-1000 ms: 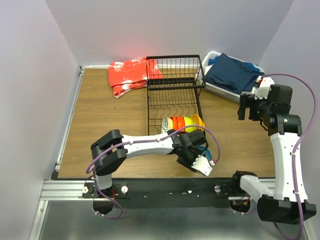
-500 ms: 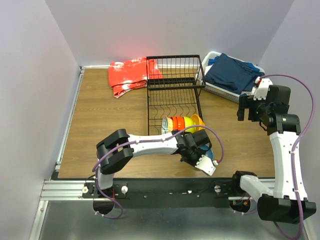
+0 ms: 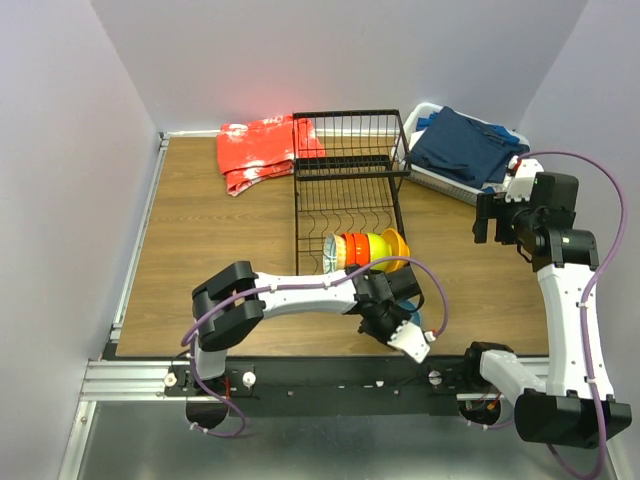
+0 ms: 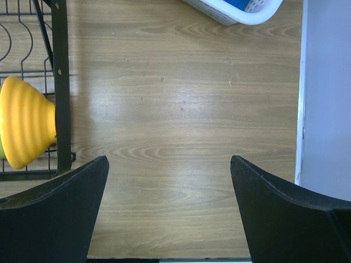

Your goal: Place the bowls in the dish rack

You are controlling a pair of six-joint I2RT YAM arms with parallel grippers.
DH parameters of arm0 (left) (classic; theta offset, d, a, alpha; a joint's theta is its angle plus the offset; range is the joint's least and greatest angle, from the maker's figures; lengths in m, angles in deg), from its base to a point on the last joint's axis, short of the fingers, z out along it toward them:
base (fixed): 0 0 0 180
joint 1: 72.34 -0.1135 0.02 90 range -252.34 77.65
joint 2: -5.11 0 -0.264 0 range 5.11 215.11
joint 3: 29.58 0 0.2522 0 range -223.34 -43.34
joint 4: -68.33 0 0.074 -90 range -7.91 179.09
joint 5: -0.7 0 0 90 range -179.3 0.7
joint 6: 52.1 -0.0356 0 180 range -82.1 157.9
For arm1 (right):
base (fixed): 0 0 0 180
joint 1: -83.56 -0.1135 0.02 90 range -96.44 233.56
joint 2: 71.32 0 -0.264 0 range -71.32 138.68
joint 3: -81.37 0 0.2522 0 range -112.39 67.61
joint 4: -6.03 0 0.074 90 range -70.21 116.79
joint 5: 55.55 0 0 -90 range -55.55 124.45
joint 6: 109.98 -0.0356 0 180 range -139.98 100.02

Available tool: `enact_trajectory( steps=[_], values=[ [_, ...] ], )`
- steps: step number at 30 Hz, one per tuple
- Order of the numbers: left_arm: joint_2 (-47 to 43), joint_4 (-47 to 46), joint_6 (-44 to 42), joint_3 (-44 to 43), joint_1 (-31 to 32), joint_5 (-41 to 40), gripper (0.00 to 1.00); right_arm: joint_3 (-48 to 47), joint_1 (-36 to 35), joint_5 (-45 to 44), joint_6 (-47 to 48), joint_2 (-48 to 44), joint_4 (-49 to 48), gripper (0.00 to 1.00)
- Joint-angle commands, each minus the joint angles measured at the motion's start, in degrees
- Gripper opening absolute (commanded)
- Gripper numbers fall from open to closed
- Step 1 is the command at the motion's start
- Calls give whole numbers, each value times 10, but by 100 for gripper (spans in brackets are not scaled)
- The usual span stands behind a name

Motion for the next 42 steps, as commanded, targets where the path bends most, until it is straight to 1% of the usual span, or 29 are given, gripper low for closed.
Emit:
enact_trajectory(
  steps=[1,6,9,11,13,14,15,17,18,19,20,21,22,23,24,25,26,27,28,29,30,31,33,34,35,36,37,40,42],
  values=[
    [-62,100,-6,-36,5,93,0,15,2,-5,4,-16,-17,100],
    [-113,169,8,-87,-10,118,0,15,2,-6,0,-14,-19,100],
    [-151,172,59,-110,-44,152,0,17,2,-9,-4,-12,-19,100],
    [-183,162,107,-111,-78,172,0,18,3,-9,-6,-9,-15,100],
    [-219,131,144,-101,-107,185,0,19,2,-10,-9,-5,-12,100],
    [-231,119,187,-83,-123,205,0,18,3,-13,-9,1,-9,100],
    [-244,94,206,-72,-164,216,0,17,3,-13,-8,6,-6,100],
    [-281,61,254,-24,-208,245,0,8,2,-12,-6,22,1,100],
    [-296,6,310,-4,-247,267,0,4,3,-9,-5,29,3,100],
    [-330,-27,344,21,-271,282,0,-1,2,-7,-4,35,6,100],
    [-347,-62,376,69,-292,295,0,-6,2,-4,1,40,11,100],
    [-364,-129,445,94,-311,320,0,-14,2,-3,1,51,12,100],
    [-393,-166,476,120,-348,331,0,-17,2,-2,1,55,14,100],
    [-406,-204,517,171,-364,343,0,-19,2,-2,1,61,16,100],
    [-419,-290,554,198,-382,353,0,-23,2,-2,3,71,16,100],
    [-439,-341,644,224,-410,369,0,-23,2,-3,5,75,15,100],
    [-447,-397,694,275,-426,371,0,-27,2,-10,12,80,15,100],
    [-451,-453,744,299,-439,371,0,-30,2,-15,14,86,18,100],
    [-450,-568,861,321,-451,369,0,-44,3,-20,17,100,23,100],
    [-445,-619,912,357,-476,366,0,-50,3,-23,24,107,27,100],
    [-440,-665,964,374,-486,360,0,-55,3,-26,28,113,32,100],
    [-427,-745,996,388,-495,359,0,-57,3,-27,32,122,33,100],
    [-412,-769,1035,403,-518,345,0,-56,3,-23,33,131,26,100],
    [-389,-842,1063,413,-526,339,0,-54,3,-23,33,135,22,100],
    [-373,-871,1120,424,-534,326,0,-53,3,-25,24,143,19,100],
    [-359,-889,1143,427,-543,325,0,-56,3,-24,22,145,18,100],
    [-331,-959,1174,433,-545,324,0,-59,3,-21,23,149,18,100],
    [-297,-1031,1220,456,-548,309,0,-66,4,-32,35,160,20,100],
    [-284,-1045,1232,468,-555,295,0,-66,3,-33,36,166,25,100]
  ],
)
